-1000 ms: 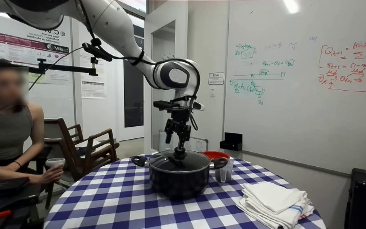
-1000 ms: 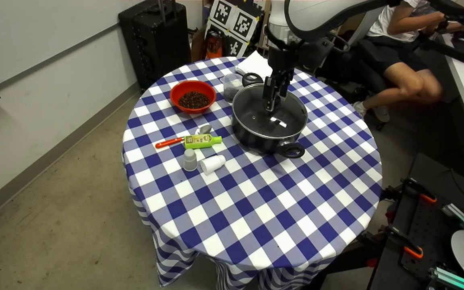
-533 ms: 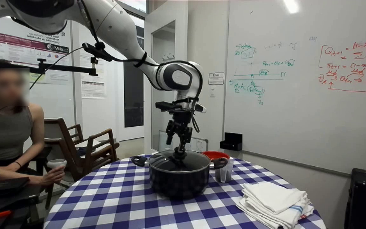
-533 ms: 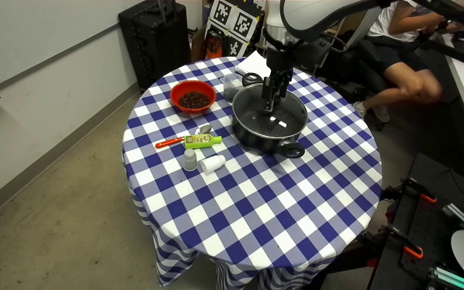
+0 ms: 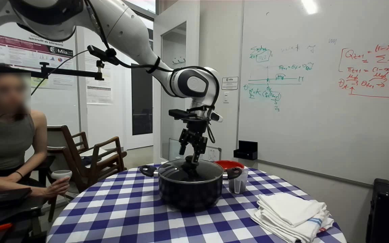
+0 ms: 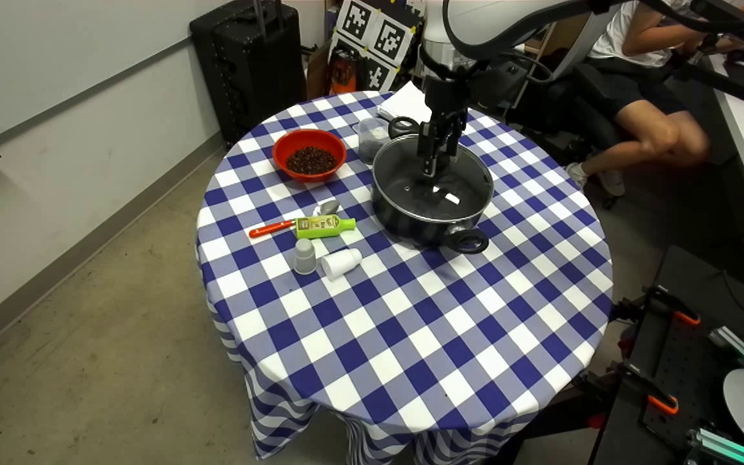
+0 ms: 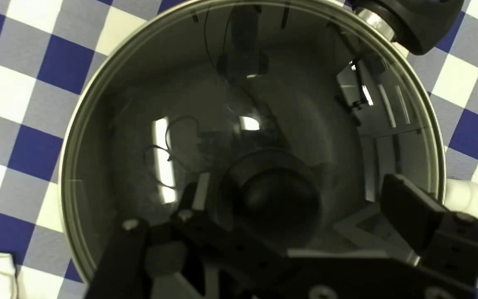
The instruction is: Take the lid off of the pot
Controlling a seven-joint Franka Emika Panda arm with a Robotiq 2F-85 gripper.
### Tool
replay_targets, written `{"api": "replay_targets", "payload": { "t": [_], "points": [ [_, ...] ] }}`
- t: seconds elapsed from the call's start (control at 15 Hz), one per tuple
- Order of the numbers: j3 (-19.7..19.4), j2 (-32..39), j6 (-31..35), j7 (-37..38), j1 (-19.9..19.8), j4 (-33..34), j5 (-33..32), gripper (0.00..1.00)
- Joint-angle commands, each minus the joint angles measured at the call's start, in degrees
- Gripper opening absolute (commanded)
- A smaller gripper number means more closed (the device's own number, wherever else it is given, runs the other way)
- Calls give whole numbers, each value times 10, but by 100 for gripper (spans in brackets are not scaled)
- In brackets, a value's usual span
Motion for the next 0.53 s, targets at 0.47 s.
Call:
{"api": "replay_targets", "payload": {
  "t": [0.47],
  "points": [
    [1, 33, -24, 10, -7, 53, 4, 100]
  ]
}}
